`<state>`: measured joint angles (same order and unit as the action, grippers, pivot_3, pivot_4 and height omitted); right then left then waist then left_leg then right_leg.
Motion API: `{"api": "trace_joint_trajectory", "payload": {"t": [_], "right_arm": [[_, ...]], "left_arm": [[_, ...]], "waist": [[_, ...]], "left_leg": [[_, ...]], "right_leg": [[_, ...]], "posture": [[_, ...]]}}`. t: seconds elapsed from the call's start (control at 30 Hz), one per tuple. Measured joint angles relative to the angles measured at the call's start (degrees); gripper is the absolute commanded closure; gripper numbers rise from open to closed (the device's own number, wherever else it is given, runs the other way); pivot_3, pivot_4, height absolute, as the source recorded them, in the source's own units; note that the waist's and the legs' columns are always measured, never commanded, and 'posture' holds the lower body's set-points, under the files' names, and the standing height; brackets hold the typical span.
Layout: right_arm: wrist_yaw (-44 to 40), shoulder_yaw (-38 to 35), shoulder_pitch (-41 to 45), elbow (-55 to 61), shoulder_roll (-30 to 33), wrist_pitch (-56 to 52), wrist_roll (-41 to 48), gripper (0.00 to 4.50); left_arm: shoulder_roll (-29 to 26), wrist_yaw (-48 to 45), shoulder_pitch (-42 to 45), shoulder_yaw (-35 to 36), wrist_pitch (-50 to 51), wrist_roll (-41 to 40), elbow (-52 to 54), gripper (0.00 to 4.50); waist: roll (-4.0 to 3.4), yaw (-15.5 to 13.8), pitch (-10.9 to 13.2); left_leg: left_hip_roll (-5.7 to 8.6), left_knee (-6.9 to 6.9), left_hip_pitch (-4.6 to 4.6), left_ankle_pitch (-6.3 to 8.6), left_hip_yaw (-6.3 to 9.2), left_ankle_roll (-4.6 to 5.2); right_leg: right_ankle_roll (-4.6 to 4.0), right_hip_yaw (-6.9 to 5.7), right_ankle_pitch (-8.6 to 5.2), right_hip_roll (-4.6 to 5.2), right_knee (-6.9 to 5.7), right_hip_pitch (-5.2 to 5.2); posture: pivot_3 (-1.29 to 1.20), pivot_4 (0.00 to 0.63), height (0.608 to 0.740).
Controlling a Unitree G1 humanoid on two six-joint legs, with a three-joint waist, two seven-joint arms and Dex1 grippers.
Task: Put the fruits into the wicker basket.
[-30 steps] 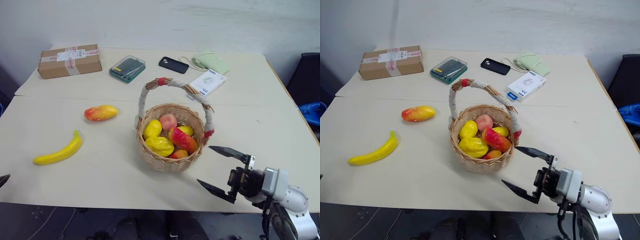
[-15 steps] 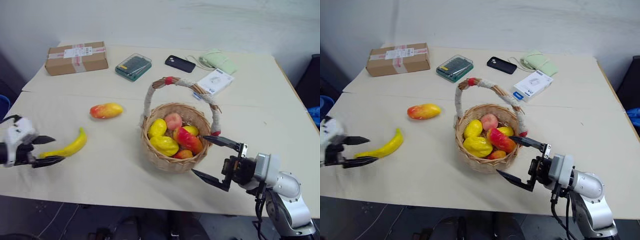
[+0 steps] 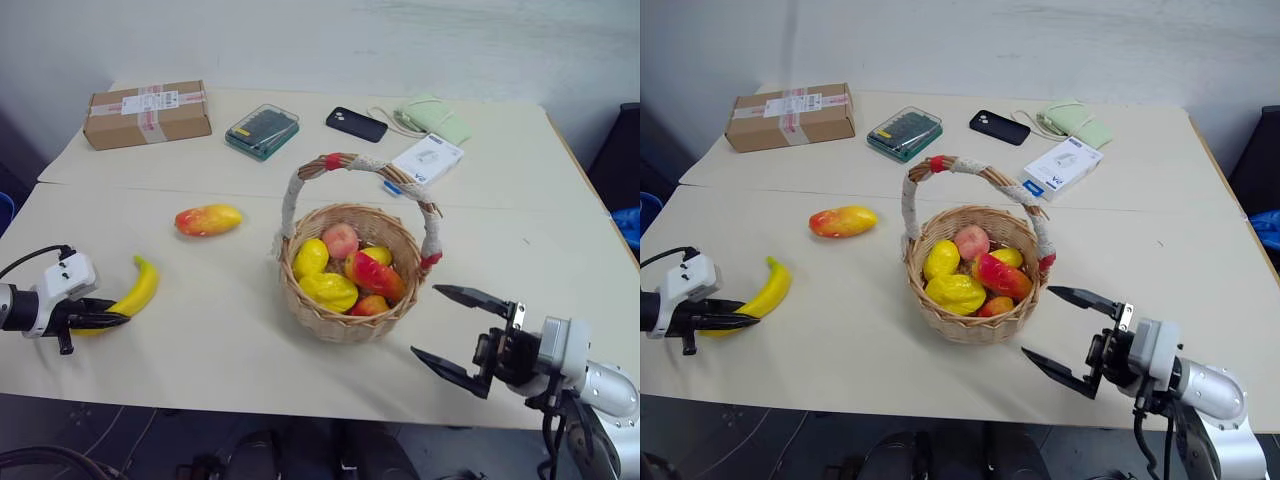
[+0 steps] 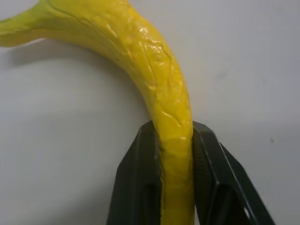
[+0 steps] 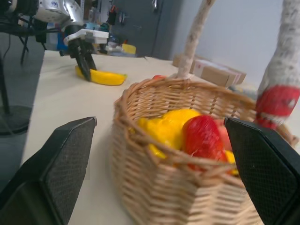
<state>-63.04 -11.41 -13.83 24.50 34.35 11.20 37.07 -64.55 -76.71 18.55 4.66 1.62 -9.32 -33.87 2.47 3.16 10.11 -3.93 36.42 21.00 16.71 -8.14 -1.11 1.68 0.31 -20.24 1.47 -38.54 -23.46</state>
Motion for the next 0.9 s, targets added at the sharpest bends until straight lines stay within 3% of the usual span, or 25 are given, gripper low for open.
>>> {"api": "trace_joint_trajectory", "payload": {"t": [0.1,0.27,0.4,0.47,0.57,0.7,0.77,0.9], "right_arm": [[-0.98,-0.80,-0.34,0.24,0.18,0.18,0.21,0.00],[-1.28,-4.99,-1.37,-0.08,1.02,0.19,0.20,0.00],[-2.69,-8.74,-2.96,-3.87,1.62,1.35,-0.31,0.00],[-2.91,-10.77,-3.67,-6.76,1.88,1.35,-0.63,0.00],[-3.07,-12.16,-3.77,-7.75,2.11,1.38,-0.66,0.00],[-1.47,-12.70,-3.55,-6.78,1.82,1.16,-0.82,0.00],[-0.34,-12.65,-3.84,-5.15,1.63,0.76,-0.90,0.00],[3.67,-12.07,-4.76,-0.56,1.04,-1.49,-1.54,0.00]], "left_arm": [[1.74,-2.88,-2.79,1.81,2.26,-5.17,8.70,4.02],[0.03,-5.86,-4.85,4.51,17.51,-19.27,36.35,4.02],[3.31,-3.20,3.25,1.34,27.60,-27.32,50.46,4.02],[9.84,1.05,12.44,-2.98,33.99,-30.20,52.20,4.02],[16.31,5.10,19.10,-7.33,37.48,-30.70,52.02,4.02],[26.74,10.25,27.24,-17.04,35.64,-21.93,43.70,4.02],[28.34,10.95,28.01,-19.09,34.68,-19.53,41.23,4.02],[29.88,10.56,28.32,-20.46,33.67,-17.16,39.35,2.78]], "waist": [[0.08,-0.13,-0.01],[0.07,-0.36,-0.01],[-0.01,-0.87,0.01],[-0.10,-1.41,0.06],[-0.12,-1.37,0.05],[-0.15,-1.43,0.06],[-0.16,-1.24,0.07],[-0.19,-1.28,0.09]], "left_leg": [[-0.01,0.08,0.06,-0.04,0.11,0.00],[0.03,0.10,0.07,-0.11,0.19,-0.13],[0.09,0.26,0.05,-0.13,0.24,-0.15],[0.08,0.66,0.10,-0.13,0.28,-0.16],[0.10,0.73,0.06,-0.12,0.27,-0.15],[0.10,0.81,0.04,-0.15,0.29,-0.20],[0.08,0.77,0.04,-0.15,0.40,-0.28],[-0.01,0.79,0.07,-0.13,0.80,-0.49]], "right_leg": [[0.01,-0.06,0.01,0.00,-0.13,-0.02],[0.01,-0.07,0.01,0.02,-0.06,0.07],[0.08,-0.04,0.02,-0.06,-0.08,0.14],[0.15,-0.03,0.04,-0.13,-0.22,0.21],[0.24,0.05,0.05,-0.17,-0.22,0.28],[0.29,0.14,0.04,-0.28,-0.20,0.35],[0.30,0.19,0.03,-0.38,-0.19,0.33],[0.30,0.28,0.03,-0.65,-0.16,0.31]], "posture": [[0.00,0.150,0.740],[0.00,0.150,0.740],[0.00,0.150,0.740],[0.00,0.150,0.740],[0.00,0.150,0.740],[0.00,0.150,0.740],[0.00,0.150,0.740],[0.00,0.150,0.740]]}}
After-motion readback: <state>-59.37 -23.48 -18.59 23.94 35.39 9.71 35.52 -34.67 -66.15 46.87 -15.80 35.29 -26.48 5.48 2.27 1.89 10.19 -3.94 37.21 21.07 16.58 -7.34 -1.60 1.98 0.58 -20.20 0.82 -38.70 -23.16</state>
